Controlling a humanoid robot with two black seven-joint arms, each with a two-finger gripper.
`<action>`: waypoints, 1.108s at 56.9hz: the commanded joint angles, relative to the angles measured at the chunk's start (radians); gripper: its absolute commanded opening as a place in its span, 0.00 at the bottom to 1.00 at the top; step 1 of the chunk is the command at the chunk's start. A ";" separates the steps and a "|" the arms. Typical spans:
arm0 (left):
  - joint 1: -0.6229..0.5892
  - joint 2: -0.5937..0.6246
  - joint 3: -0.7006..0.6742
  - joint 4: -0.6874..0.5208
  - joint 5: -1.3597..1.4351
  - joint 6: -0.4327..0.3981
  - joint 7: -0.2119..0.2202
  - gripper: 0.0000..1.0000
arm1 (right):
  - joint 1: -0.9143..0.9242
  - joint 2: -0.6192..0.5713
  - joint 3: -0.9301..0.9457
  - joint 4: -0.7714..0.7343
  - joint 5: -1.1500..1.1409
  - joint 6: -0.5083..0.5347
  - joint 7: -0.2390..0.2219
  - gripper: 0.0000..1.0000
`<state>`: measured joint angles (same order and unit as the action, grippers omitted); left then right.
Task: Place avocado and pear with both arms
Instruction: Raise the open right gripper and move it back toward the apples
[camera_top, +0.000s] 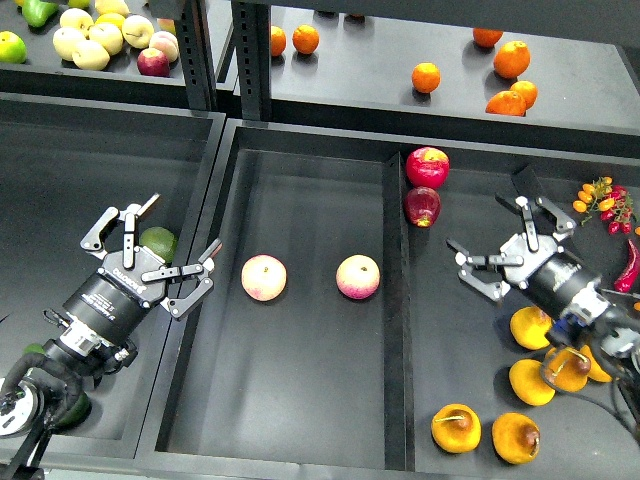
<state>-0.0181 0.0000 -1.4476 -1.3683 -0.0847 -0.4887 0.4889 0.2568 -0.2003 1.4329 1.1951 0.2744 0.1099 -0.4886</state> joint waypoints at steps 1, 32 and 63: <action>0.001 0.000 -0.002 0.003 0.000 0.000 0.000 0.99 | 0.053 0.177 0.086 -0.077 -0.053 -0.018 0.000 0.99; 0.004 0.000 0.010 0.123 -0.017 0.000 0.000 0.99 | -0.039 0.200 0.058 -0.212 -0.060 0.143 0.000 1.00; 0.000 0.000 0.047 0.121 -0.063 0.000 0.000 0.99 | -0.160 0.200 -0.109 0.087 -0.073 0.111 0.050 1.00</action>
<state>-0.0147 0.0000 -1.4028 -1.2057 -0.1470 -0.4887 0.4886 0.0970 -0.0001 1.3051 1.1817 0.2159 0.2846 -0.4681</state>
